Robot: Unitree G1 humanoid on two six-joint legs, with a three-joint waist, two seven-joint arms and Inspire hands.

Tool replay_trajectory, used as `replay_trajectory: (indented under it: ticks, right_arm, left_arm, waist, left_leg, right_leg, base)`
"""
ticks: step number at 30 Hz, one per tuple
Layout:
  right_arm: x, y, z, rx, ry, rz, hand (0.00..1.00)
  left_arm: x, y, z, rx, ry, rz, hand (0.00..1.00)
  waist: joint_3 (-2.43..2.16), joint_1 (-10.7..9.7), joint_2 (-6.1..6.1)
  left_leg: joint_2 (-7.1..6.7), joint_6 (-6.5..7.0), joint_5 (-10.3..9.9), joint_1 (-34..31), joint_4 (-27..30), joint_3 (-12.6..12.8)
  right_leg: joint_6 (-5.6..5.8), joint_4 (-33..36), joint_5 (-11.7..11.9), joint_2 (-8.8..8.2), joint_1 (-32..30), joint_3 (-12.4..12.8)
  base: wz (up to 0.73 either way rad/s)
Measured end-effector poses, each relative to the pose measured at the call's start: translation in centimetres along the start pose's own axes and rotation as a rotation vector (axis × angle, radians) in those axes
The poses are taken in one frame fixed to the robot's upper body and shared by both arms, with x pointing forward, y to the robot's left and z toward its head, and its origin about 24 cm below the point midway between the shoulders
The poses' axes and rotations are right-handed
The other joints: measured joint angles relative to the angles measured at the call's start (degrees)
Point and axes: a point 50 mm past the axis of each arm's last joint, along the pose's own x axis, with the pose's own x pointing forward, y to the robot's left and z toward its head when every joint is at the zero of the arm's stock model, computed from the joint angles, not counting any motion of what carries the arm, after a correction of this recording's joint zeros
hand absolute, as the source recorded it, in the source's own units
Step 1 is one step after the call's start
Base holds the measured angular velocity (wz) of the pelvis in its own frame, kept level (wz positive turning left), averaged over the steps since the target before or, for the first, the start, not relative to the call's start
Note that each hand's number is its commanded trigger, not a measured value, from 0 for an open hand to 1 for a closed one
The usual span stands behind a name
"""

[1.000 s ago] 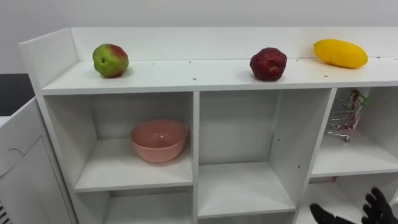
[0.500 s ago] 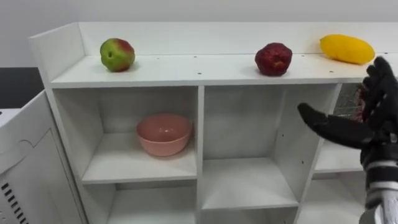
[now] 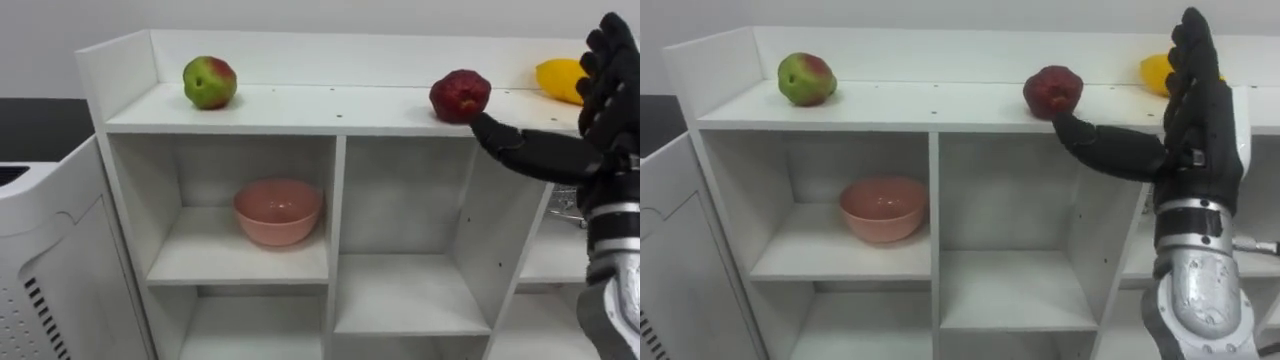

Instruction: Arrange fruit in the closet

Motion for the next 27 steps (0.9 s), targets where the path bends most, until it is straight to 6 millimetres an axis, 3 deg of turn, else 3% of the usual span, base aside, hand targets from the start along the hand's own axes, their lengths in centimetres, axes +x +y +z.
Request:
replay_trajectory:
  ticks: [6, 13, 18, 22, 27]
  right_arm:
    - [1.4, 0.1, -0.6, 0.026, 0.051, -0.007, 0.0]
    - [1.6, -0.4, -3.1, -0.029, 0.186, 0.015, 0.0]
    - [2.5, 0.2, -3.8, -0.029, 0.256, 0.056, 0.0]
    - [3.4, 0.4, -4.5, -0.031, 0.298, 0.069, 0.0]
    - [3.5, 0.3, -4.7, -0.017, 0.314, 0.078, 0.0]
  left_arm:
    - [0.0, 0.4, 0.2, 0.0, 0.005, -0.018, 0.0]
    - [0.3, 0.8, 1.3, 0.009, 0.01, -0.043, 0.0]
    - [0.3, 1.0, 1.2, 0.008, 0.033, -0.039, 0.0]
    - [0.3, 1.5, 1.6, 0.007, 0.03, -0.027, 0.0]
    - [0.4, 2.4, 2.9, -0.003, 0.008, -0.024, 0.0]
  waist:
    - [-0.46, 0.3, -1.31]
    - [-0.42, 0.6, -1.7]
    - [-0.25, 0.2, -2.11]
    - [-0.51, -0.1, -2.97]
    - [-0.63, -0.2, -3.16]
  left_leg:
    - [0.09, 0.0, 0.0, -0.1, 0.0, -0.6]
    - [-0.14, 0.02, 0.0, -1.0, 0.7, -1.2]
    - [-0.17, 0.08, 0.0, -1.1, 0.8, -1.2]
    - [-0.18, 0.08, 0.0, -1.7, 1.1, -1.3]
    - [-0.23, 0.08, 0.0, -1.7, 1.1, -1.6]
  right_leg:
    - [-0.01, 0.0, 0.0, -0.1, 0.1, -1.7]
    - [0.0, 0.3, 0.0, -0.65, -0.2, -3.5]
    - [0.0, 0.6, 0.0, -0.71, -0.3, -3.6]
    - [0.0, 0.8, 0.0, -0.75, -0.9, -3.7]
    - [0.0, 0.9, 0.0, -0.79, -0.8, -3.9]
  base:
    - [0.02]
    - [0.03]
    - [0.02]
    - [0.0]
    - [0.0]
